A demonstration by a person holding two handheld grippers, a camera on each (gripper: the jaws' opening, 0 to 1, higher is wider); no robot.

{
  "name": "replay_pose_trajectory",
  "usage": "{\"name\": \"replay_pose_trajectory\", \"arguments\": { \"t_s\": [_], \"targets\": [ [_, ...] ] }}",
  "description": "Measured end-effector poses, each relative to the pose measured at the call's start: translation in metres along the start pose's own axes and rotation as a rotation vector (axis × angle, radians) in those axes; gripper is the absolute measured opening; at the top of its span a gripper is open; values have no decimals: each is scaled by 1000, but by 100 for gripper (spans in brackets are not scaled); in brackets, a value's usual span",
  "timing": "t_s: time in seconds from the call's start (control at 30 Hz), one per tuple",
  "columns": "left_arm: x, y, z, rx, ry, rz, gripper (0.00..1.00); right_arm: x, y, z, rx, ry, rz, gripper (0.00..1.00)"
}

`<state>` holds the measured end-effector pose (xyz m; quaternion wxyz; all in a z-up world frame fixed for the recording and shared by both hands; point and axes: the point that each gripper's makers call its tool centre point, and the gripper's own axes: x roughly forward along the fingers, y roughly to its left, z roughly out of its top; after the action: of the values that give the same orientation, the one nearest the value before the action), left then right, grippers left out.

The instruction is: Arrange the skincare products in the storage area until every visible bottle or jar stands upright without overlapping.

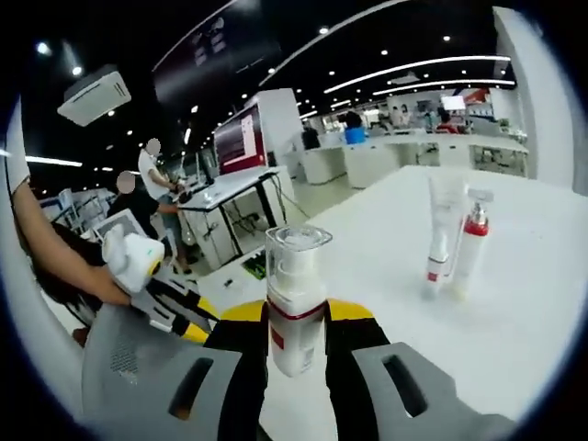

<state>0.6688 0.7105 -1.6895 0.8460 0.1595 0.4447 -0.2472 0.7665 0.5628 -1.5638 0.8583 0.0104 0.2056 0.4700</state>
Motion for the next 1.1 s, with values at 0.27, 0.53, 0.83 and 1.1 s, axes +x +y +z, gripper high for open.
{"name": "replay_pose_trajectory", "arguments": {
  "t_s": [0.27,0.53,0.83,1.1],
  "targets": [
    [2,-1,-1,23,6,-3,23,-2,-18,8,-66,-20,-31,20],
    [2,1,-2,21,8,7,23,0,-38,8,-75,-6,-60,20],
    [3,2,-3,22,4,11,22,1,-66,8,-79,2,-102,20],
    [2,3,-3,15,0,14,22,4,-86,9,-64,-7,-131,20]
  ]
}}
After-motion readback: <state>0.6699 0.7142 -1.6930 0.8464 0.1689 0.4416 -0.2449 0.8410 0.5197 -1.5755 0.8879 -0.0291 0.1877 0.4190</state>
